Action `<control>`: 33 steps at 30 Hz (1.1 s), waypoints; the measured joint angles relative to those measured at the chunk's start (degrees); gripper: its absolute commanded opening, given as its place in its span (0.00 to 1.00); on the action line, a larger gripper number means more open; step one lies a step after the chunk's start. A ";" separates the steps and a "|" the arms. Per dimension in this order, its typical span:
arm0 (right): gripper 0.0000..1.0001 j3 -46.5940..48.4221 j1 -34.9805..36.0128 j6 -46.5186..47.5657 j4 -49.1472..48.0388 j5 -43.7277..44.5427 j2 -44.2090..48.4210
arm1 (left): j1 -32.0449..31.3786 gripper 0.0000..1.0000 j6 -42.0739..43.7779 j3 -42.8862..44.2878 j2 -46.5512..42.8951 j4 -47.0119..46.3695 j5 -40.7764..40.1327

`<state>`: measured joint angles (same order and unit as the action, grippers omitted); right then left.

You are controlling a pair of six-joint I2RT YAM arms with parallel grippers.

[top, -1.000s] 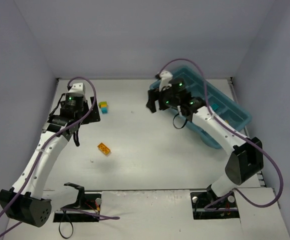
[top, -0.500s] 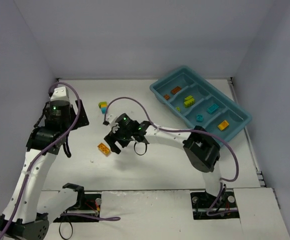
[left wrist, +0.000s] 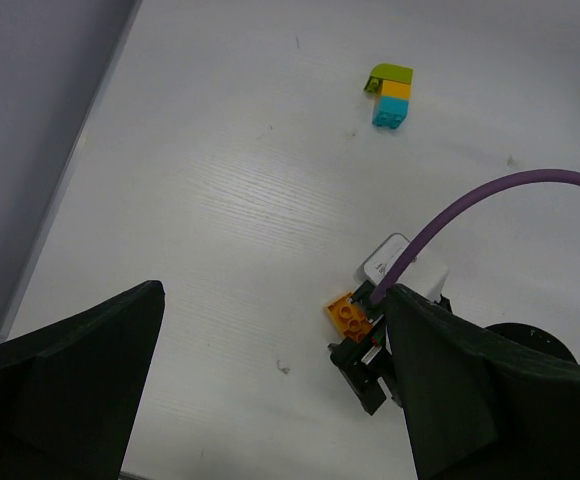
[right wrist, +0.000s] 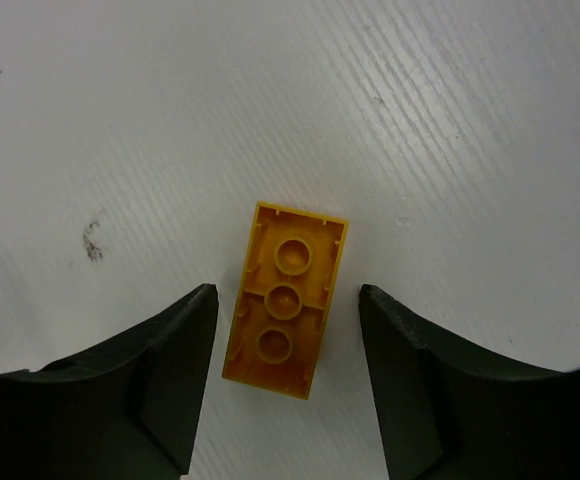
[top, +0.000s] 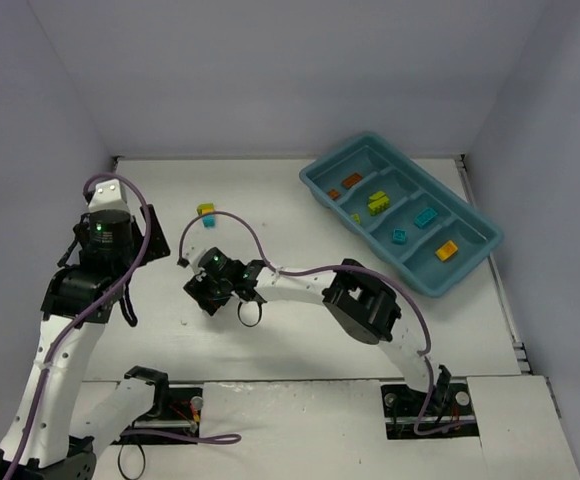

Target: Sort the legos into containers by color

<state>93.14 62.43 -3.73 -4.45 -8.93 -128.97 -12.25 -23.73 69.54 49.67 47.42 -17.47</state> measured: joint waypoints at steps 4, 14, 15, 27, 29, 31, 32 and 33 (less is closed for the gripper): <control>0.31 0.26 0.37 -1.18 -0.50 3.74 -0.17 | 0.00 0.85 0.04 0.00 0.61 -0.04 -0.15; 0.00 -11.06 -5.27 -6.58 -0.09 13.68 9.22 | 0.00 0.85 0.04 0.00 4.11 -1.62 2.23; 0.00 -13.90 -8.11 -7.30 0.33 14.60 12.98 | 0.00 0.85 0.07 0.00 4.74 -1.97 2.60; 0.00 -27.61 -49.70 -16.09 9.25 24.92 51.34 | 0.00 0.85 -1.22 0.00 14.36 -6.88 7.45; 0.02 -28.74 -55.10 -17.09 11.43 24.57 52.37 | 0.00 0.85 -1.44 0.00 15.61 -7.54 7.82; 0.05 -30.16 -60.33 -17.88 13.33 23.45 52.09 | 0.00 0.85 -1.64 0.00 16.98 -8.02 8.33; 0.06 -30.97 -62.88 -18.27 14.32 22.91 51.65 | -0.02 0.85 -1.75 0.00 17.66 -8.22 8.55; 0.07 -31.63 -65.24 -18.73 15.41 22.36 51.10 | -0.02 0.85 -1.86 0.02 18.43 -8.41 8.70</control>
<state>61.52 -2.81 -22.46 10.96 13.43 -77.87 -12.27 -25.58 69.56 68.10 39.00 -8.78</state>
